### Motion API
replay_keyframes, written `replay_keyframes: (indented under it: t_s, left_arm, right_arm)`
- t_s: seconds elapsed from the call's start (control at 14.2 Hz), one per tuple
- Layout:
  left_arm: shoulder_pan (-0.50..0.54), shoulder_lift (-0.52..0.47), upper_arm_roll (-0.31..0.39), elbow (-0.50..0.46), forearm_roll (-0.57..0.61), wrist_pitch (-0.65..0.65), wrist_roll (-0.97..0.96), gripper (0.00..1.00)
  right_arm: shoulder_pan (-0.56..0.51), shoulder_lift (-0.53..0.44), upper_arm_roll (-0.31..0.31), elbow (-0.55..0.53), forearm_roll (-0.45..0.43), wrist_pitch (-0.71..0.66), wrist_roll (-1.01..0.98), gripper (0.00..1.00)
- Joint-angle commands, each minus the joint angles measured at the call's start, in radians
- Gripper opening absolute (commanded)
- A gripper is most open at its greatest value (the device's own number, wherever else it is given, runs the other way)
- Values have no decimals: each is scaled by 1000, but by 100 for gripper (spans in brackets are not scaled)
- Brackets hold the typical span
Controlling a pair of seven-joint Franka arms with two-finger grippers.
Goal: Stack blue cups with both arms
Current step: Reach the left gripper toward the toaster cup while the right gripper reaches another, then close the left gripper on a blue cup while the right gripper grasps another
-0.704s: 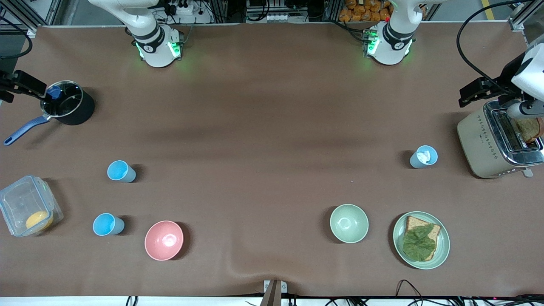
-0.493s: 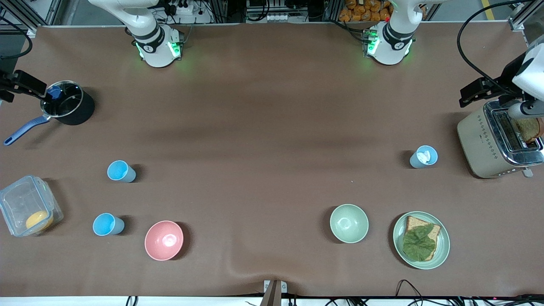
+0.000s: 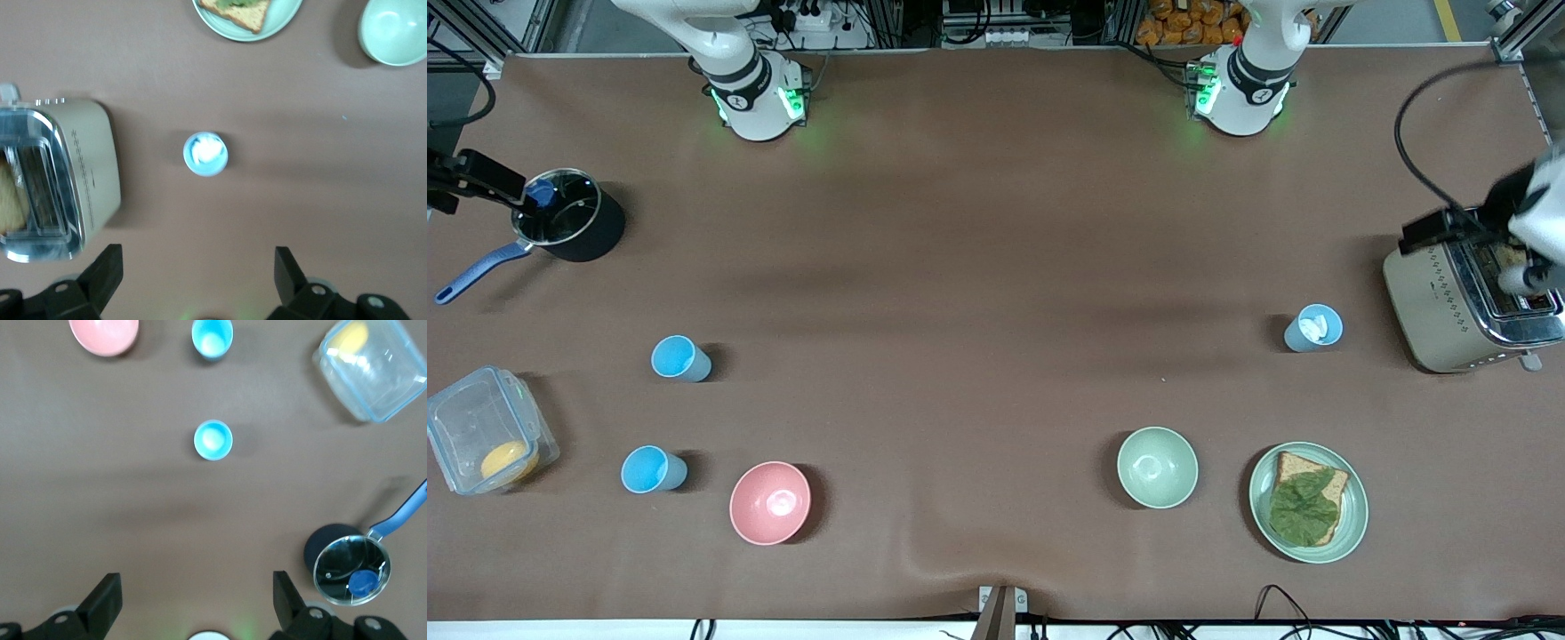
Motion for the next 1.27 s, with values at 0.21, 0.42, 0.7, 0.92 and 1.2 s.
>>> replay_keyframes:
  t_s: [0.21,0.42,0.7,0.92,1.2]
  left_arm:
    - [29,4,-4,-298,8,335,41,100]
    - [77,46,-6,-401,8,436,43,100]
    - [90,138,-6,-449,2,545,44,100]
    - [91,188,-6,-449,2,583,53,100]
    - [102,237,-6,-444,2,600,58,97]
  right_arm:
    - [-82,244,0,-54,-2,186,14,100]
    - [-176,382,6,-87,-35,319,-11,100]
    - [-187,462,9,-113,-16,350,-26,100]
    - [-181,453,9,-186,29,477,-28,100]
    - [-150,354,25,-413,32,738,-17,100]
